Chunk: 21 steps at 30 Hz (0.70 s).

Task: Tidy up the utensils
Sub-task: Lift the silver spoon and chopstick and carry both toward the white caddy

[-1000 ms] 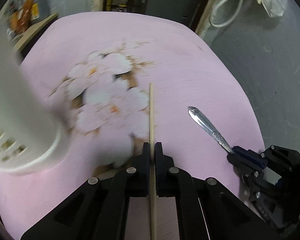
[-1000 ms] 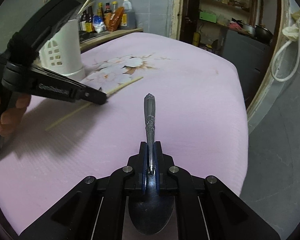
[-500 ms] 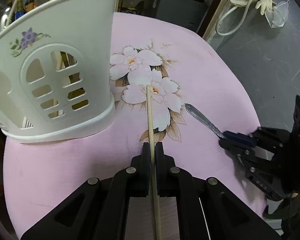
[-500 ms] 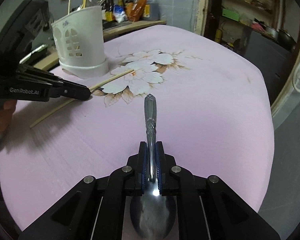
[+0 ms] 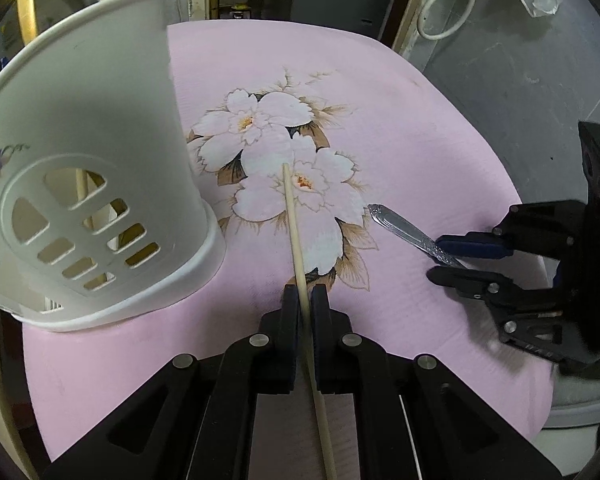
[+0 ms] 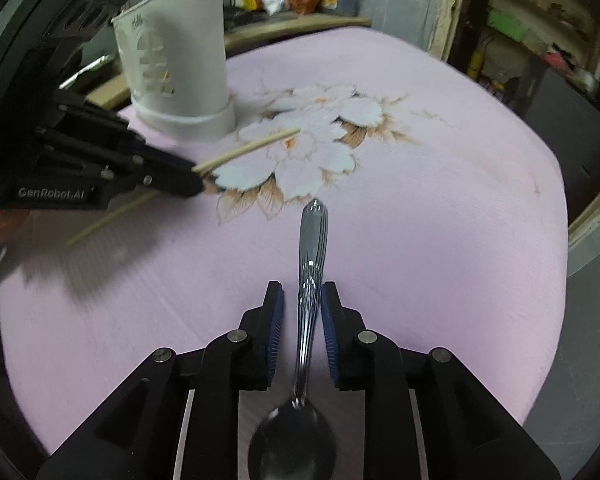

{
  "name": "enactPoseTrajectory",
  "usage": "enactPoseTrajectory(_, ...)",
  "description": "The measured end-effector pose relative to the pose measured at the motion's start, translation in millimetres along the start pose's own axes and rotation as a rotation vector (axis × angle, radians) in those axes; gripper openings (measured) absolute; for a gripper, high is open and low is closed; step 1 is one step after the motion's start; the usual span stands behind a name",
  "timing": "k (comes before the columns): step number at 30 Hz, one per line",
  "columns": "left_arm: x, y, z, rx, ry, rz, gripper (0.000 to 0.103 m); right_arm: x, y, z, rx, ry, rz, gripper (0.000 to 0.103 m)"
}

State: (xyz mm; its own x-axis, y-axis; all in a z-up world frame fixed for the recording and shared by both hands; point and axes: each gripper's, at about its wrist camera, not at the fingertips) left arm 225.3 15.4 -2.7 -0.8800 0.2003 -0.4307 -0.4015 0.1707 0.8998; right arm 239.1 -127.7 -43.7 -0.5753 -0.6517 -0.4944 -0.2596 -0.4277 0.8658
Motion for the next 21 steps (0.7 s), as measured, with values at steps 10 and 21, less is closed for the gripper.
enactPoseTrajectory(10,0,1,0,0.016,0.022,-0.056,0.002,1,1,6,0.085,-0.002,-0.042,0.007)
enactPoseTrajectory(21,34,57,0,0.083,0.111,-0.431,0.002,24,55,34,0.222,0.015,-0.450,0.007)
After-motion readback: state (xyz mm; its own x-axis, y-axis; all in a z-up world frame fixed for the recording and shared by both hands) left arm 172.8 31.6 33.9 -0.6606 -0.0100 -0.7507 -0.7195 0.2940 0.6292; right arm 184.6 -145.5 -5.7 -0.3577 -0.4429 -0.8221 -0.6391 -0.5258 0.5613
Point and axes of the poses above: each gripper's, at about its wrist camera, not at the fingertips, and y roughly against the way its jaws point, z to its left, x to its underside, and after that the axes turned 4 degrees about -x, right-handed
